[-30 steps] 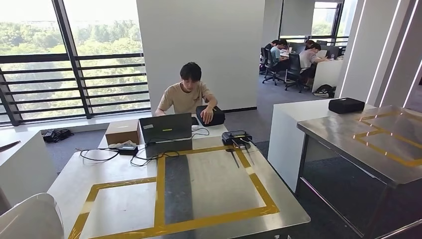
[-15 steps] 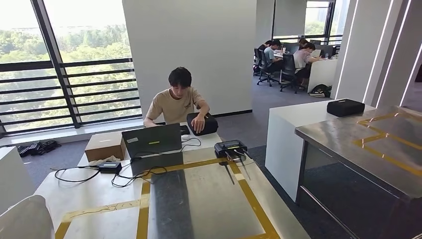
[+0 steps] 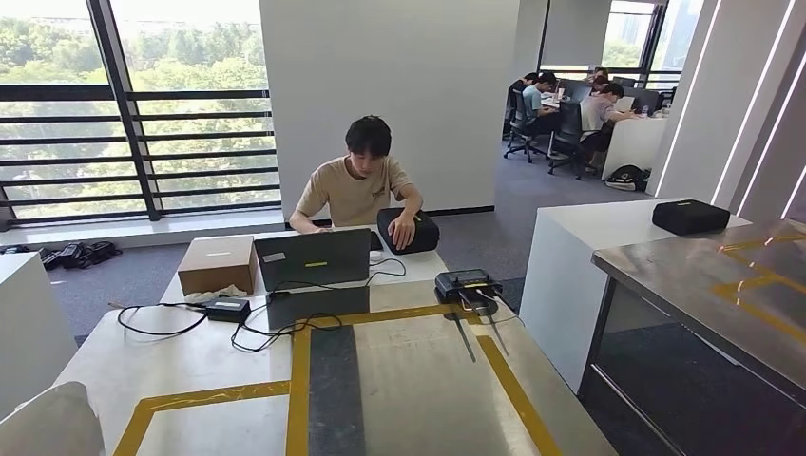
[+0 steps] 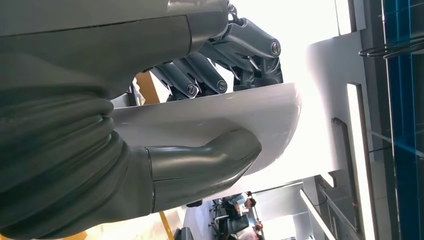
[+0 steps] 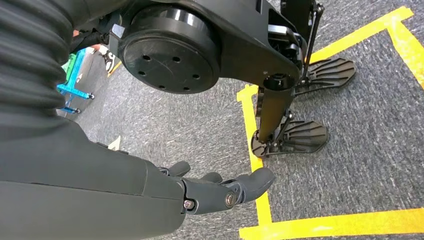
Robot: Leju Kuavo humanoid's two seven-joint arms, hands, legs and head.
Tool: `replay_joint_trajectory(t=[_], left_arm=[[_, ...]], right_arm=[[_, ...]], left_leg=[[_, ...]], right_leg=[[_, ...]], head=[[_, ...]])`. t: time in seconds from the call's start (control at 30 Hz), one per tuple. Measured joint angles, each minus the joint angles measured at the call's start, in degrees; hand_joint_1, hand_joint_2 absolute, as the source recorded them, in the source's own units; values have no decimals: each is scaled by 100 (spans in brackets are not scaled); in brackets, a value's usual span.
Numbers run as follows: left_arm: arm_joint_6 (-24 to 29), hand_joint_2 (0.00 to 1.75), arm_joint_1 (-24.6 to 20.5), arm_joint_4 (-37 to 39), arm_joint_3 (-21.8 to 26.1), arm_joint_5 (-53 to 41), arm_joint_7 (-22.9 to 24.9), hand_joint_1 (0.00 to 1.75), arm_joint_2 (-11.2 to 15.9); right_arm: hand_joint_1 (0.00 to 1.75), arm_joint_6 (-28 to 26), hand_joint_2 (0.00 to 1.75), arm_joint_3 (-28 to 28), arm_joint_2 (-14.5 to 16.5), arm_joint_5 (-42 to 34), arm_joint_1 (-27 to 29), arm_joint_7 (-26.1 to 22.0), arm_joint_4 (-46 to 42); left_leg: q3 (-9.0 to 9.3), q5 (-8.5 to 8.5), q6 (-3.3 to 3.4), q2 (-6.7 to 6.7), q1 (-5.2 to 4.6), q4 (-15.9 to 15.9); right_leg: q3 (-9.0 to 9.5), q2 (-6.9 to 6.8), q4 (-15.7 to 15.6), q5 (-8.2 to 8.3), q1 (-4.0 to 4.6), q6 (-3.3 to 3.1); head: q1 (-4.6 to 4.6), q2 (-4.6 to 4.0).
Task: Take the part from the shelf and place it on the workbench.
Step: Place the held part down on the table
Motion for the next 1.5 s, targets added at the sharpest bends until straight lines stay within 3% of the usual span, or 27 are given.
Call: replay_joint_trajectory(t=[0.13, 0.23, 0.6, 0.77, 0.87, 0.93, 1.07, 1.17, 1.27, 1.37, 1.5], left_arm=[[-74, 175, 30, -5, 5, 48, 0, 175, -20], [-102, 175, 70, -2, 9, 59, 0, 175, -21], [-145, 175, 97, 70, 50, 163, 109, 175, 59], [340, 175, -151, 393, 73, -435, 238, 175, 200], [1038, 175, -643, 1059, 125, -1455, 353, 175, 473], [1794, 175, -1192, 1829, 129, -2515, 477, 175, 753], [3791, 175, -2980, 4247, -168, -5210, 974, 175, 1419], [3978, 175, -4271, 6136, -604, -6096, 1483, 175, 1762], [3989, 175, -5010, 7423, -793, -6094, 1694, 175, 1821], [4066, 175, -5322, 8247, -889, -6156, 1840, 175, 1708], [4034, 175, -5378, 8905, -1164, -6623, 2008, 175, 1334]], right_arm=[[0, -1, 175, 0, 0, 10, -1, 5, 0], [0, -7, 175, 0, 0, 10, 0, 14, 0], [0, -33, 175, 0, 0, 26, -7, 86, 0], [0, -35, 175, 0, 0, 83, -13, 101, 0], [0, -34, 175, 0, 0, 156, -32, 109, 0], [0, -32, 175, 3, 0, 210, -60, 128, 0], [0, 8, 175, 27, 0, 303, -155, 188, -1], [0, 44, 175, 52, 0, 349, -227, 201, -3], [0, 51, 175, 75, -2, 355, -236, 195, -4], [0, 50, 175, 83, -10, 376, -208, 195, -4], [0, 50, 175, 90, -46, 404, -151, 220, -4]], left_leg=[[23, -8, 5, -2, -10, 0], [36, -7, 5, -2, -12, 0], [92, -3, -3, -1, -10, -20], [100, 2, -11, -8, -8, -25], [107, 12, -23, -17, -5, -30], [109, 23, -33, -26, 3, -31], [109, 48, -54, -42, 26, -32], [111, 60, -62, -35, 23, -38], [113, 60, -63, 10, 18, -40], [111, 55, -59, 25, 12, -40], [105, 50, -52, -6, 4, -40]], right_leg=[[30, -2, -20, -5, -14, 105], [36, -3, -20, -2, -16, 143], [76, -4, -13, -6, -13, 153], [81, -12, -12, -8, -13, 151], [82, -23, -7, -8, -13, 150], [81, -31, -2, -7, -15, 148], [81, -43, 7, 1, -10, 140], [75, -35, 15, 15, 1, 130], [58, 10, 17, 29, 2, 127], [51, 23, 12, 30, -5, 129], [59, -4, 2, 24, -15, 127]], head=[[2, 0], [1, 0], [0, 0], [0, 0], [-1, 0], [-1, 0], [-2, 0], [0, 0], [0, 0], [-1, 0], [-1, 0]])
